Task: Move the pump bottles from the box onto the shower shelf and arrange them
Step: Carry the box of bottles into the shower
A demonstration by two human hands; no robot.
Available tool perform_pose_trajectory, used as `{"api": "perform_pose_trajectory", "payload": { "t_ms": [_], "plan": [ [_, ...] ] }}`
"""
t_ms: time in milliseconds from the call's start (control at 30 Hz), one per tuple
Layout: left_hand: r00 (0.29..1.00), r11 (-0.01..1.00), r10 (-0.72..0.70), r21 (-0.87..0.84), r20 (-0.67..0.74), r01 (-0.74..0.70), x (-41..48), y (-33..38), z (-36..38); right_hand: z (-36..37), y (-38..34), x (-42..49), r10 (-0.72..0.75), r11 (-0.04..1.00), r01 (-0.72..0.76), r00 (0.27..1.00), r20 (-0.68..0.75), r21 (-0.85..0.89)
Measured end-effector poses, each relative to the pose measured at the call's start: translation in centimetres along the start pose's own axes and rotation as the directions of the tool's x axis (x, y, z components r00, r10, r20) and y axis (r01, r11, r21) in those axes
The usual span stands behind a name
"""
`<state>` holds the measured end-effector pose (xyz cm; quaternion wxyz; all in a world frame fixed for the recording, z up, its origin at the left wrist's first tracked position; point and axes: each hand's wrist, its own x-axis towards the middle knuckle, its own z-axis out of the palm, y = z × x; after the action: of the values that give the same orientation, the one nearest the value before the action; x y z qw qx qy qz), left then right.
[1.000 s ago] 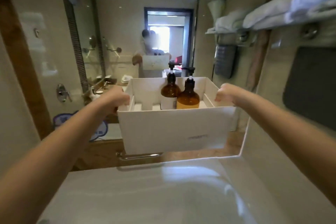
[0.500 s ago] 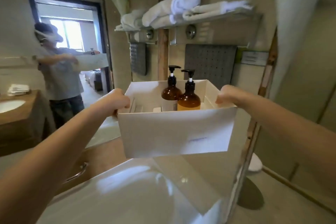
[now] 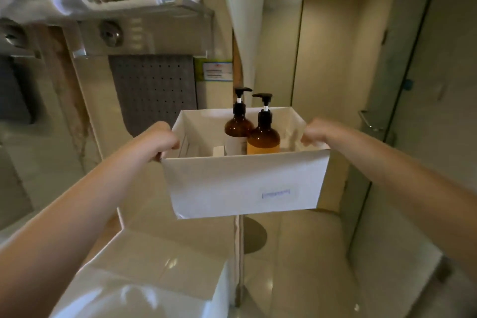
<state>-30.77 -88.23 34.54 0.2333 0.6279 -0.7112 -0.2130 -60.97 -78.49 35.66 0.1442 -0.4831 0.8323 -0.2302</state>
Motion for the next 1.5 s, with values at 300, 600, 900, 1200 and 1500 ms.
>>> {"api": "perform_pose_trajectory", "payload": {
  "t_ms": [300, 600, 900, 1200, 1500],
  "plan": [
    [0.948, 0.971, 0.24, -0.056, 0.207, -0.234, 2.9, 7.7, 8.7, -3.3, 8.7, -2.8, 0.298, 0.954, -0.292, 0.945, -0.135, 0.064],
    [0.906, 0.94, 0.342, -0.101, 0.249, -0.327, 2.7, 11.5, 14.0, -5.2, 14.0, -4.9, 0.428, 0.904, -0.422, 0.89, -0.159, 0.076],
    [0.895, 0.937, 0.348, -0.082, 0.28, -0.339, 2.7, 15.2, 16.9, -7.2, 17.2, -4.3, 0.45, 0.893, -0.436, 0.874, -0.181, 0.114],
    [0.916, 0.949, 0.313, -0.102, 0.252, -0.297, 3.3, 18.1, 19.7, -9.2, 20.9, -1.2, 0.413, 0.91, -0.404, 0.896, -0.161, 0.089],
    [0.924, 0.951, 0.307, -0.115, 0.227, -0.287, 6.4, 21.2, 22.0, -10.3, 23.7, 3.9, 0.385, 0.921, -0.37, 0.914, -0.13, 0.124]
  ]
}}
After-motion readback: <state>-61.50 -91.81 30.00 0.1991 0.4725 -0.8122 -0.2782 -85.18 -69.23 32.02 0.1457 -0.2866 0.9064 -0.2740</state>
